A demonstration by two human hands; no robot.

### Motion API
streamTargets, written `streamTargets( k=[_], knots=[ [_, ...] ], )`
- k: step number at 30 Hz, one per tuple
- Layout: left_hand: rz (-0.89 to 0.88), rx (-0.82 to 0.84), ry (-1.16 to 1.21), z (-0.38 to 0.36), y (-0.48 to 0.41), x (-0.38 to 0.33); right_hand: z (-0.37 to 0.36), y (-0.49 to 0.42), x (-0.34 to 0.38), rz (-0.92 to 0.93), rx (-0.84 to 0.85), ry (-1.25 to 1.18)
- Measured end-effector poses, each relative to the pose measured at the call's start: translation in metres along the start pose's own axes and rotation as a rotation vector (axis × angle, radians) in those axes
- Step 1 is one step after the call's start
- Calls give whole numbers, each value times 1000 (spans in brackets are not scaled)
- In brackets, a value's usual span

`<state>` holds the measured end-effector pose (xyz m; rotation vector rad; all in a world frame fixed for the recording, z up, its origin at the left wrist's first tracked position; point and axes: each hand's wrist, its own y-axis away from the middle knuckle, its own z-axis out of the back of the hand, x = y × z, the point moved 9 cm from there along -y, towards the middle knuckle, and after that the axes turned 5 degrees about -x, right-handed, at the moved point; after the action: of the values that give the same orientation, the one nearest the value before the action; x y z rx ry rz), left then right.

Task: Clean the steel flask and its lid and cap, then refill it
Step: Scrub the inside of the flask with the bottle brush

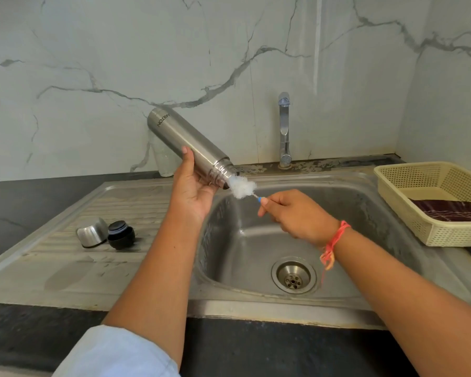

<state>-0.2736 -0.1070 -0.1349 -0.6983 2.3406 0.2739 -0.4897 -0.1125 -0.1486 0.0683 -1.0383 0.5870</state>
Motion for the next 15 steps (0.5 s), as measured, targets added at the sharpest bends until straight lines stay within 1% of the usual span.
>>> streamTargets(
  k=[1,2,3,4,6,8,9,12,14,15],
  knots=[
    [15,11,11,-1,0,1,-9,4,-6,-120,101,-239],
    [24,24,27,-3,-1,1,-15,9,-8,-218,181,-423],
    [29,33,39,-6,1,1,-18,12,-10,-279,235,-524],
    [29,38,47,-8,3,1,-20,15,-10,-313,266,-564],
    [33,50,58,-10,5,1,-22,17,-12,-334,266,-551],
    [46,50,60,-8,5,1,-22,14,-15,-290,178,-417],
    [50,38,56,-7,5,1,-19,11,-14,-213,96,-287],
    [45,-27,11,2,1,1,-4,7,3,108,-190,260],
    [33,-80,6,8,-3,2,6,9,14,146,-345,599],
    [24,-100,6,11,-5,3,12,11,22,174,-429,724]
  ],
)
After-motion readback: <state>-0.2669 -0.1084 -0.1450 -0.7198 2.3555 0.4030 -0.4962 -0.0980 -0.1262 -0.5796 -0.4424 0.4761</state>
